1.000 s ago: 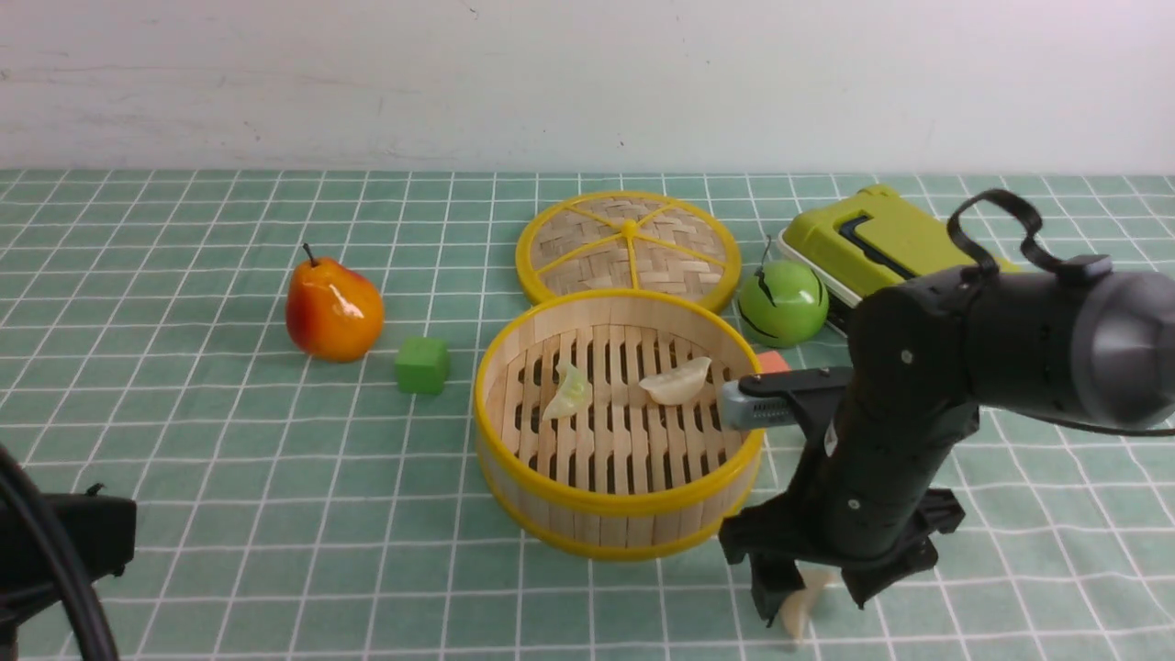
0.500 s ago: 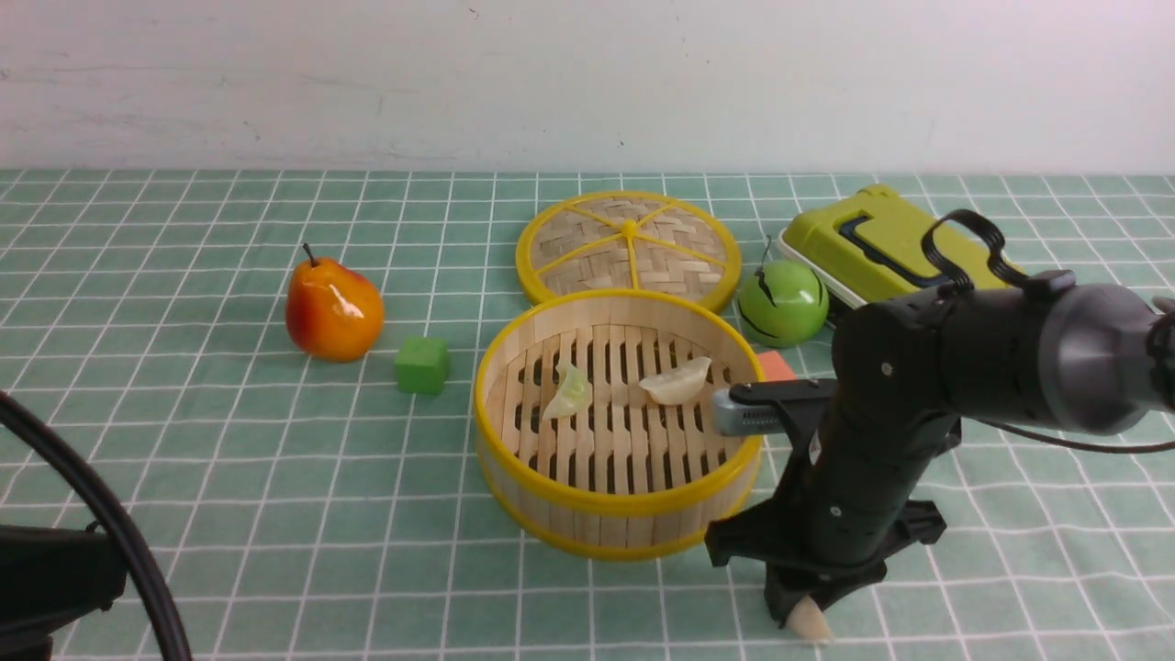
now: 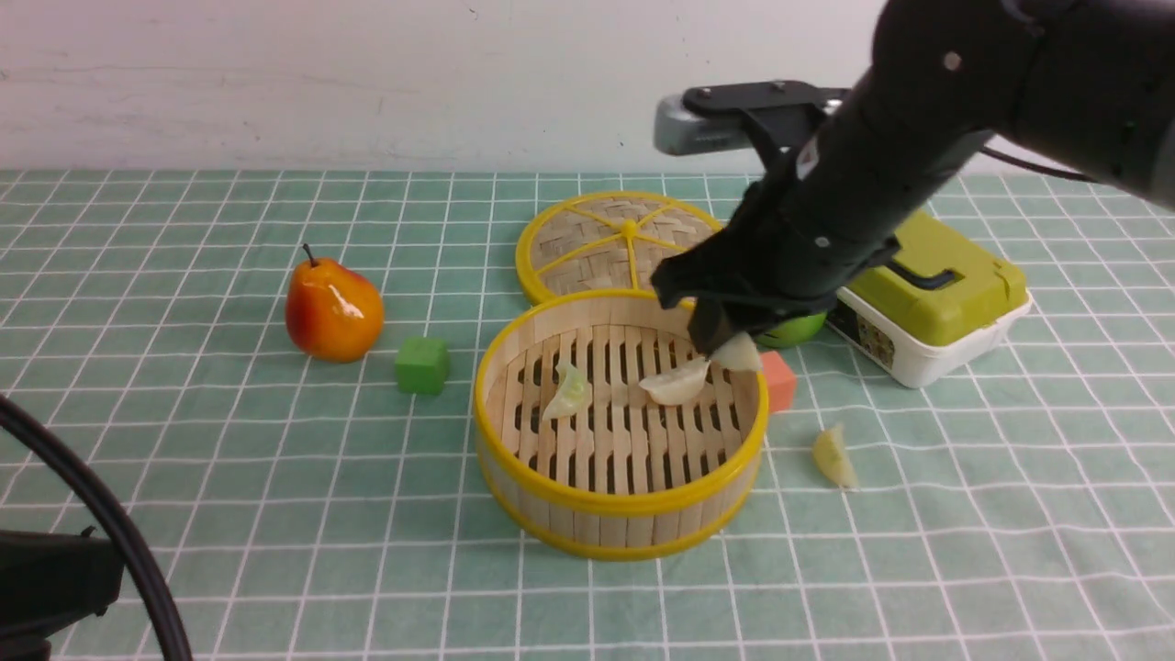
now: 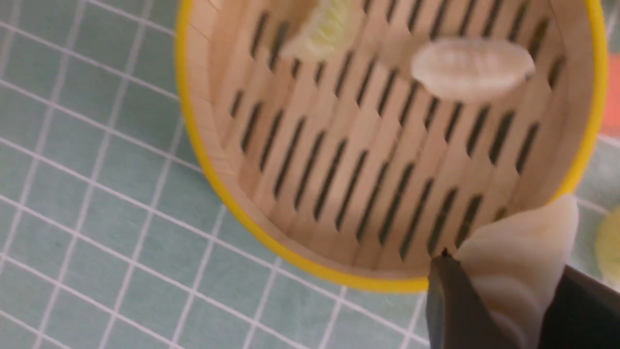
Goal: Put the dumplings into the steamer on the table with the blue tablecloth.
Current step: 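Reach for and grasp a dumpling lying on the table beside the steamer, then place the dumpling in the bamboo steamer basket with the right gripper, then reach for and grasp a dumpling lying on the table beside the steamer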
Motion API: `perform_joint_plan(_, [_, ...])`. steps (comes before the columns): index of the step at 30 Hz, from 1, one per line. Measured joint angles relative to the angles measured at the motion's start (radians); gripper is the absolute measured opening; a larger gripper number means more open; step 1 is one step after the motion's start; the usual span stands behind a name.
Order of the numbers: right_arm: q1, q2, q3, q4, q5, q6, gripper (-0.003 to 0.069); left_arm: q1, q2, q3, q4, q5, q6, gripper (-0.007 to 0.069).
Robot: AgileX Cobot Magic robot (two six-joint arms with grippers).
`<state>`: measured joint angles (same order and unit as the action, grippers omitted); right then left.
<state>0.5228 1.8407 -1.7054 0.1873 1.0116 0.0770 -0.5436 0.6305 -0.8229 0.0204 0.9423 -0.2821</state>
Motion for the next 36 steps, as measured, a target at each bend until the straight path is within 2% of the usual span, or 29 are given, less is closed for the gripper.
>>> perform_joint_plan(5, [0.057,0.213,-0.133,0.009,-0.012,-0.031,0.0188,0.0,0.0,0.0,0.003,-0.001,0.0,-0.0014])
perform_joint_plan(14, [0.059,0.408,-0.22,-0.013,-0.017,-0.013,0.0194,0.0,0.0,0.0,0.007,0.025,-0.001,-0.0014])
perform_joint_plan(17, [0.059,0.41,-0.224,-0.012,-0.016,-0.013,0.0258,0.0,0.0,0.0,0.007,0.029,-0.001,-0.0014])
perform_joint_plan(18, [0.059,0.412,-0.234,-0.012,-0.001,-0.013,0.0316,0.0,0.0,0.0,0.008,0.029,-0.001,-0.0014])
perform_joint_plan(21, [0.059,0.407,-0.274,-0.017,0.074,-0.015,0.043,0.0,0.0,0.0,0.008,0.03,-0.001,-0.0014])
perform_joint_plan(25, [0.059,0.33,-0.321,-0.066,0.197,-0.087,0.0549,0.0,0.0,0.0,0.008,0.031,-0.001,-0.0014])
perform_joint_plan(31, [0.033,0.13,-0.167,-0.141,0.207,-0.127,0.0582,0.0,0.0,0.0,0.01,0.033,-0.001,-0.0014])
perform_joint_plan(36, [-0.079,-0.002,0.096,-0.146,0.183,-0.122,0.0584,0.0,0.0,0.0,0.01,0.032,-0.001,-0.0013])
